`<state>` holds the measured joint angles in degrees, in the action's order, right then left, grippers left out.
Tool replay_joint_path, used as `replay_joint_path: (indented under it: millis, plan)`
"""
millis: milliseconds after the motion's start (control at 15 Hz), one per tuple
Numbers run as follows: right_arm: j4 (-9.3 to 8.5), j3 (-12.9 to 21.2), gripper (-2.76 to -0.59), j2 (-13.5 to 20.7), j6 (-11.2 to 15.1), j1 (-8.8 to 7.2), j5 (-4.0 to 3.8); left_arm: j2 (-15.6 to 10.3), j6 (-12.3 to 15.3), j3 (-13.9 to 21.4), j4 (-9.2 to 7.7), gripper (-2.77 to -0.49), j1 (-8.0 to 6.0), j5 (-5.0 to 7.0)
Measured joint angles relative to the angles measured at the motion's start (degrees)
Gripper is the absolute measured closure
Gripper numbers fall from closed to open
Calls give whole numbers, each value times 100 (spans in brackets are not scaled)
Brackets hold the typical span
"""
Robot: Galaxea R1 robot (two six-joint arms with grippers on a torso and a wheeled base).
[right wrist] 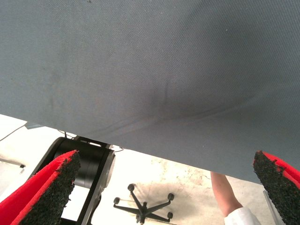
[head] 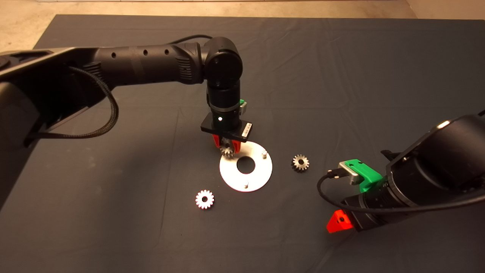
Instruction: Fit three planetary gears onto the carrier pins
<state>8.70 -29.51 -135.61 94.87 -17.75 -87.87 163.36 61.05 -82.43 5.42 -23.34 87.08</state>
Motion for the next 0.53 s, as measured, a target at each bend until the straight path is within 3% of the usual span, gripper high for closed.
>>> replay_joint_path:
  millis: [533]
  plan:
    - [0,0,-275,0,0,0,2,-2,-20,21,5,-95,2,0]
